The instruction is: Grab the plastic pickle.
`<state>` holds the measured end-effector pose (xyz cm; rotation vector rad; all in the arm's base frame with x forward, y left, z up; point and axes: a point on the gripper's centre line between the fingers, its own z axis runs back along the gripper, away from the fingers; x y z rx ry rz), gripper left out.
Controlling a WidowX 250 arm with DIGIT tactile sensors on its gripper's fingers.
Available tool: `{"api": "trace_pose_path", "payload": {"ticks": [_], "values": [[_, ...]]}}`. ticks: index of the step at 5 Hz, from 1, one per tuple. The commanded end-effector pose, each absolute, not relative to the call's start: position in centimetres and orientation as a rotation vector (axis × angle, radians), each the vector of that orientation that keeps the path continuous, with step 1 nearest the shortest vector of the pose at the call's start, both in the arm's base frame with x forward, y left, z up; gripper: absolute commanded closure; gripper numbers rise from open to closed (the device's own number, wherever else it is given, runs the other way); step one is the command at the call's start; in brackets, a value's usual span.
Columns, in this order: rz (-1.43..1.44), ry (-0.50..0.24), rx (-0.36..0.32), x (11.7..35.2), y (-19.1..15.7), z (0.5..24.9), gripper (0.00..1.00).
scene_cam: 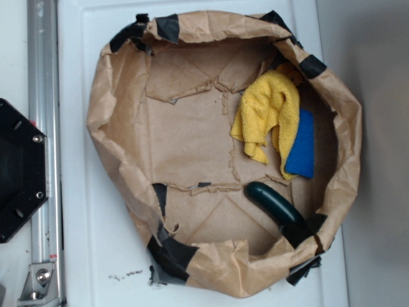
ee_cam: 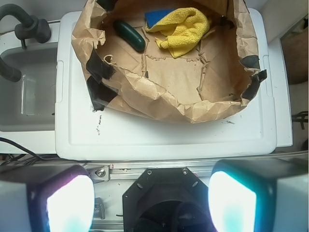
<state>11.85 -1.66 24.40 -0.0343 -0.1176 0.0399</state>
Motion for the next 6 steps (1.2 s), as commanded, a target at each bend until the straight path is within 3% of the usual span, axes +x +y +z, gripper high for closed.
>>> {"api": "trace_pose_path", "payload": {"ticks": [1,2,3,4,5,6], "values": [[0.040,-0.118,-0.034,11.8,-1.7,24.4,0.00],[-0.031,-0.284,-0.048,16.8,-1.0,20.8,0.00],[-0.110,-0.365,-0.068,22.2,-1.5,18.9,0.00],[-0.284,-0.389,-0.085,27.1,-2.4,16.1,0.00],[-0.416,-0.323,-0.092,31.8,-2.2,12.9,0.00],[-0.593,-0.342,-0.089,33.0,-3.1,12.6,0.00]]}}
